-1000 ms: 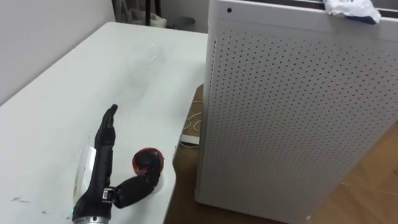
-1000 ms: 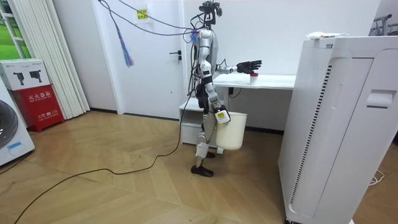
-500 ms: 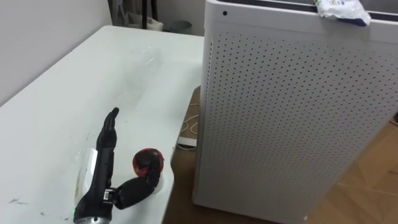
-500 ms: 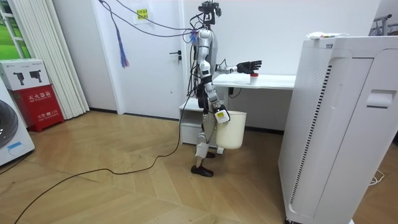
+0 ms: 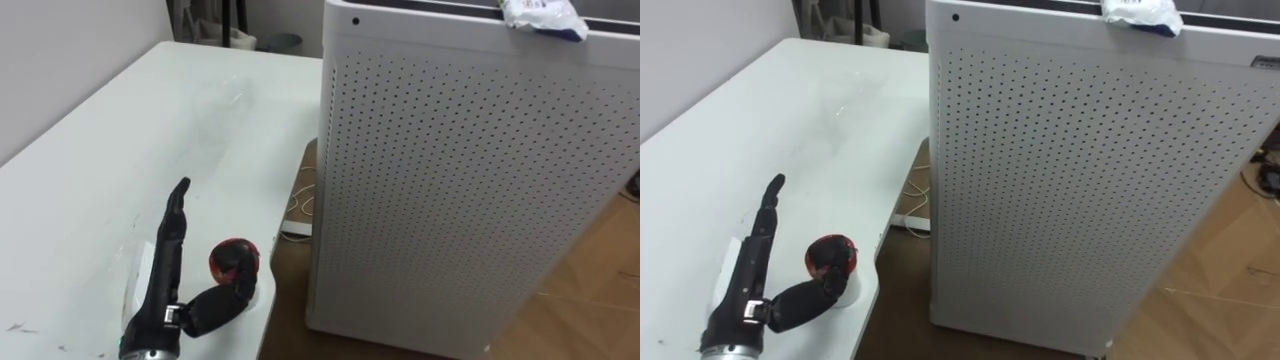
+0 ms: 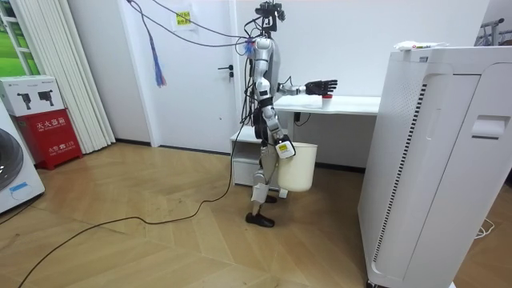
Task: Pick garbage
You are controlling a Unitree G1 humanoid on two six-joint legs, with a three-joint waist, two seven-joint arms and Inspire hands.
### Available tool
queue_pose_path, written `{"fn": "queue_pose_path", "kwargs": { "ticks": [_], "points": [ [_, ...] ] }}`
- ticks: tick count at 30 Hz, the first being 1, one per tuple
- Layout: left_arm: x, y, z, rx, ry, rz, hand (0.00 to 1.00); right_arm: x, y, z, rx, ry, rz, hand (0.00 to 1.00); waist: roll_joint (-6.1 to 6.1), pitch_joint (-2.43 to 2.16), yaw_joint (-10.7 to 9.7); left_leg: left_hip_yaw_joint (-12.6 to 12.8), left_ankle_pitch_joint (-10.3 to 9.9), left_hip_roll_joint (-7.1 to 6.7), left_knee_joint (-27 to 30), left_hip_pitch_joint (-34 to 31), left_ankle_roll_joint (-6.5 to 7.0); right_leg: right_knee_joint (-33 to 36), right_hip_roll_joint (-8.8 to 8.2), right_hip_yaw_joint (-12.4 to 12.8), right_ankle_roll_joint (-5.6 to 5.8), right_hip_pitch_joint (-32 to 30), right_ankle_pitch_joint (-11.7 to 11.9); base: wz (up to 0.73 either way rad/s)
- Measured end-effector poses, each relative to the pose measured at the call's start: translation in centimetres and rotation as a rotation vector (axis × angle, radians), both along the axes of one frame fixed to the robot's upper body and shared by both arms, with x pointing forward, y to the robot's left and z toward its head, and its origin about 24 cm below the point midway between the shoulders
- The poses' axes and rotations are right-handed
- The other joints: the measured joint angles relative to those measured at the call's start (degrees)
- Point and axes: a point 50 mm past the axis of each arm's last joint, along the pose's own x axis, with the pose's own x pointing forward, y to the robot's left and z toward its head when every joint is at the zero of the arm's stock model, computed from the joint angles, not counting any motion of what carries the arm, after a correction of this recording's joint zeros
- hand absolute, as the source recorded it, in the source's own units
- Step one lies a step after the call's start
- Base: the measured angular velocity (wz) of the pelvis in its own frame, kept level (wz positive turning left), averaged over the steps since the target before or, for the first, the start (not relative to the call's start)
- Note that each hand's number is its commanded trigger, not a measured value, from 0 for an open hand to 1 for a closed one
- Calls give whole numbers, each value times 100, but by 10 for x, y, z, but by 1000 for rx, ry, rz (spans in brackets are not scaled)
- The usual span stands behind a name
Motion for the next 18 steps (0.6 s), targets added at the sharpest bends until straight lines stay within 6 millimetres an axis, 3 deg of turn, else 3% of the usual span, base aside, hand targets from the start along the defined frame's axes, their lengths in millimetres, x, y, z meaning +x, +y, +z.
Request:
{"fn": "queue_pose_path", "kwargs": {
  "ticks": [18],
  "points": [
    [3,-1,10,-71,-43,6,0,-2,0,0,6,-15,5,100,26,-8,-136,23,-4,8,2,0,1,-5,6,29,0,-2,0,0]
  ]
}}
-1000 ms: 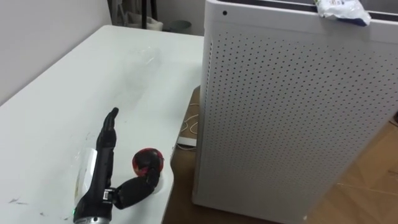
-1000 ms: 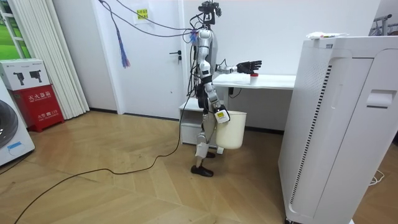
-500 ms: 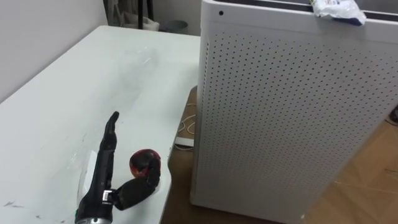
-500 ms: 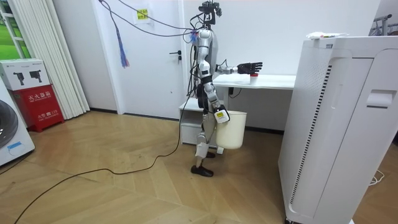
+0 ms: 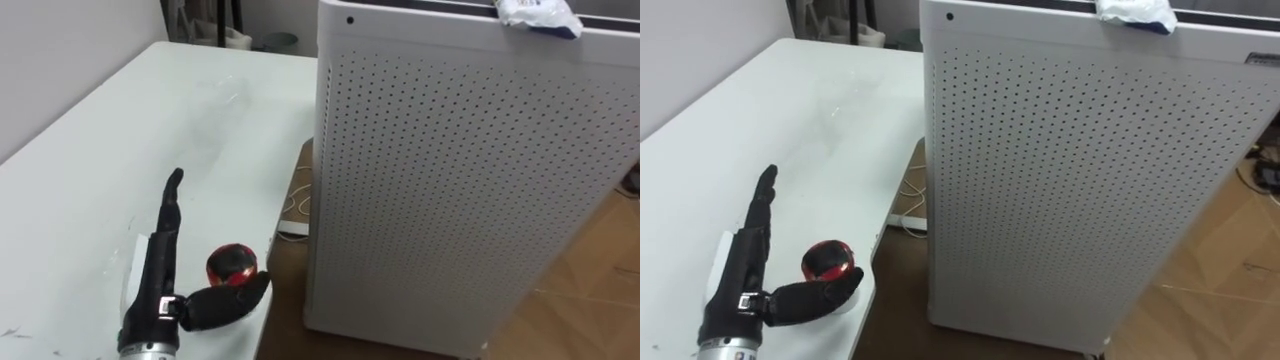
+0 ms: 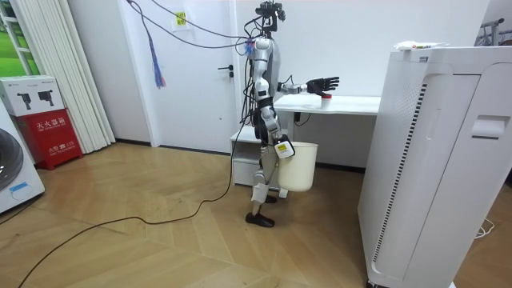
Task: Pick garbage
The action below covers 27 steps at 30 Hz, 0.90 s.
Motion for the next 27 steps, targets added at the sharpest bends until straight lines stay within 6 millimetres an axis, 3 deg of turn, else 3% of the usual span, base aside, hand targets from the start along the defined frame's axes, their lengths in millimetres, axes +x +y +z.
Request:
{"fn": "queue_pose_path", "kwargs": {
  "ticks": [27],
  "points": [
    [-1,-10,-6,-11,51,-89,0,-1,12,-3,31,13,5,100,40,13,-22,47,-28,45,-3,-5,-24,0,40,19,-1,-33,0,0]
  ]
}}
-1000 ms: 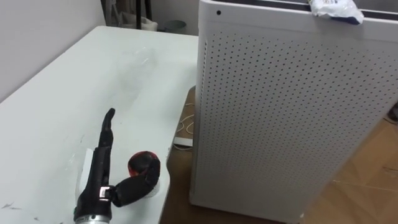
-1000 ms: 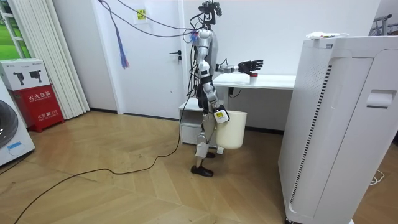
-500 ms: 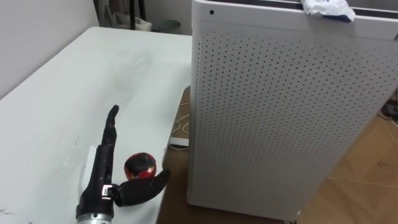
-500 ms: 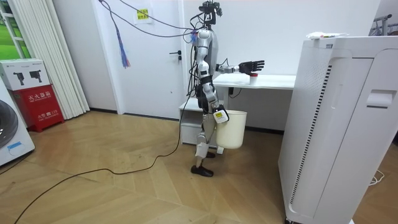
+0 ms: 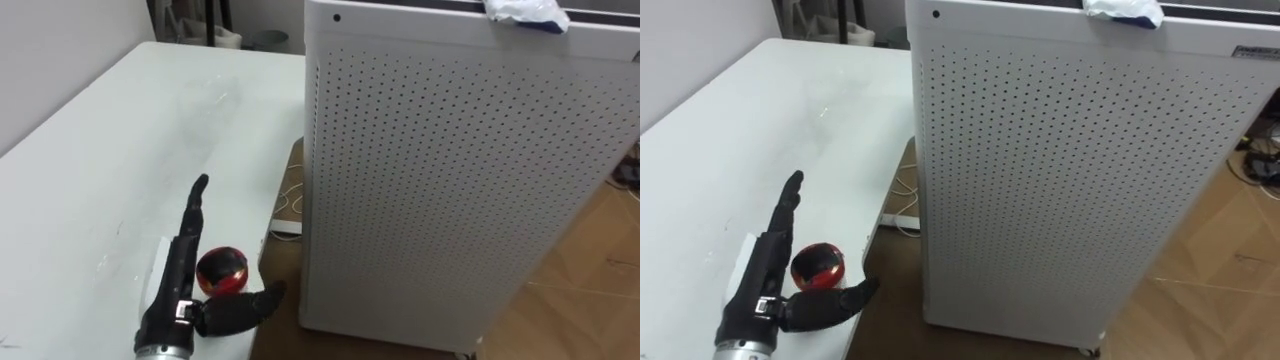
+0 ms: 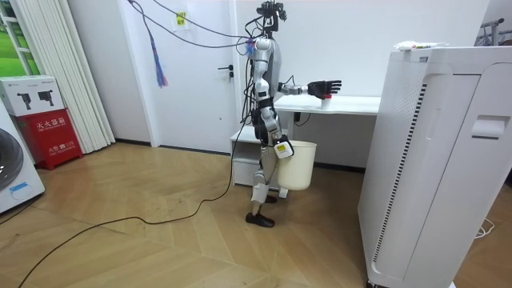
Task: Pick garbage
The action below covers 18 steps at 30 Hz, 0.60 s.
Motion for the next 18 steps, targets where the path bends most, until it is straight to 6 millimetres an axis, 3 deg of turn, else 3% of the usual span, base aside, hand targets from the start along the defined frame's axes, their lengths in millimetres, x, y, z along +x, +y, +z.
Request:
{"fn": "queue_pose_path", "kwargs": {
  "ticks": [2,3,4,5,6,18],
  "points": [
    [0,1,-3,3,15,3,0,0,0,0,1,0,1,100,-4,-3,3,13,0,-1,0,-2,0,6,0,10,-1,-12,0,-4],
    [-1,2,-6,6,25,5,57,0,1,0,2,0,1,100,-11,-7,2,16,0,-2,0,-10,0,7,0,14,-1,-21,1,0],
    [-1,2,-7,7,31,6,67,0,1,0,2,0,1,100,-16,-11,2,16,0,-2,0,-15,0,8,-1,13,-1,-27,1,0],
    [-2,3,-10,9,44,8,90,0,1,0,2,0,0,100,-24,-14,5,31,0,-1,0,-21,0,9,-1,19,-2,-40,1,-3],
    [-3,4,-13,12,57,11,100,0,1,0,3,-1,0,100,-31,-13,6,37,0,-1,-1,-22,0,9,0,24,-3,-45,2,-3],
    [-8,8,-27,25,120,30,100,1,2,0,13,-3,4,100,-124,-29,7,59,-9,2,-15,-21,2,7,4,42,-3,-66,2,0]
  ]
}}
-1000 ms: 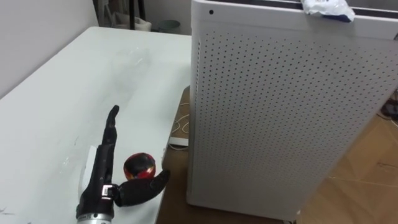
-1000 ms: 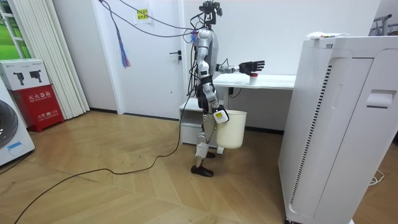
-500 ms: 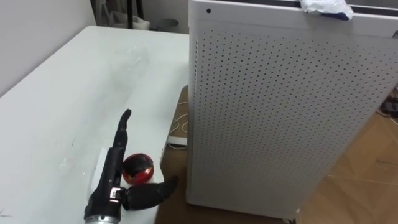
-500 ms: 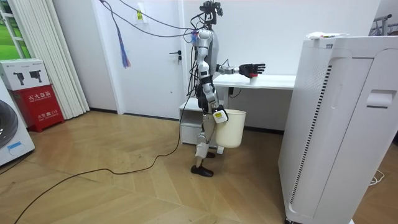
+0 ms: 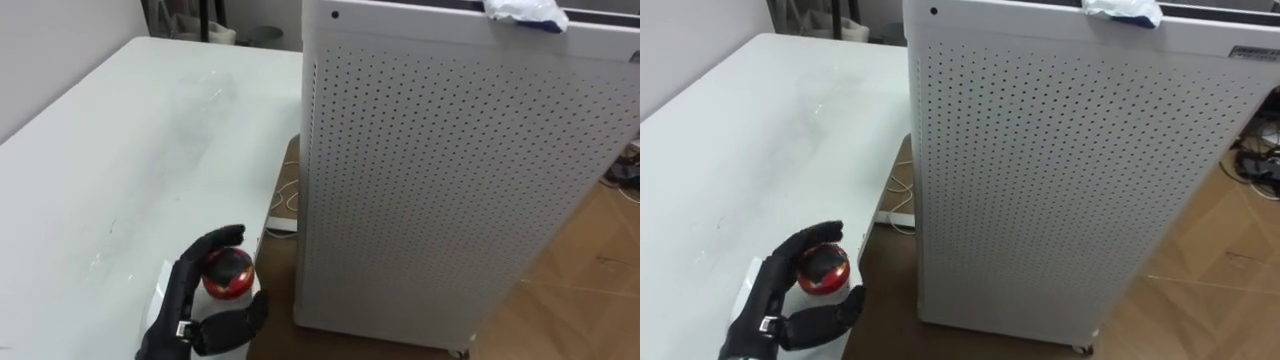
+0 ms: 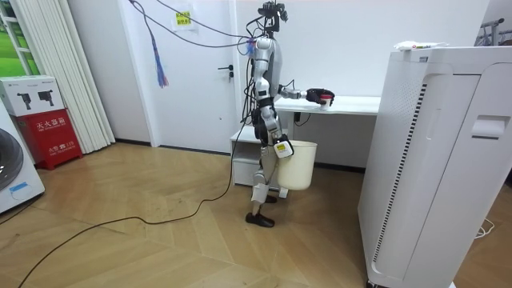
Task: Pick garbage
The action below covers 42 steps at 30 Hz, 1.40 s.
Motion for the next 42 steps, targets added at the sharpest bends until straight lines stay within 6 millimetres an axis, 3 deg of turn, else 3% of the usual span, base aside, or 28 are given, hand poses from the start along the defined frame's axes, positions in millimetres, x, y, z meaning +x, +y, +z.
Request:
{"fn": "queue_pose_path", "kwargs": {
  "ticks": [14,19,25,29,34,38,42],
  "points": [
    [-1,1,-3,-3,14,6,100,0,0,0,0,-2,-7,100,18,-9,20,73,-4,6,-7,57,1,1,10,76,-9,19,6,-2],
    [-1,2,-3,-59,19,24,100,6,0,2,-7,-30,-11,100,70,25,33,105,-16,22,-2,59,1,10,18,99,-21,16,16,-3],
    [1,-2,1,-89,16,-27,100,28,1,11,-51,-115,3,100,83,36,-5,115,-20,37,10,40,-3,8,29,100,-23,5,18,0],
    [6,-20,20,-93,-55,-140,100,60,6,28,-61,-256,44,100,40,58,-68,148,-20,35,48,-66,-3,32,27,138,-25,-108,20,-3],
    [18,-43,34,-117,-100,-280,100,93,15,49,-46,-400,62,100,94,100,-142,232,-21,44,43,-96,-2,92,36,214,-27,-199,24,-9],
    [18,-47,33,-112,-82,-336,100,102,19,59,-39,-460,59,100,151,134,-170,258,-24,55,34,-103,-4,92,47,239,-28,-226,24,-5],
    [15,-54,28,-95,-26,-412,100,108,23,65,-40,-496,71,100,186,117,-161,258,-24,51,42,-177,-4,95,44,253,-28,-306,24,0]
  ]
}}
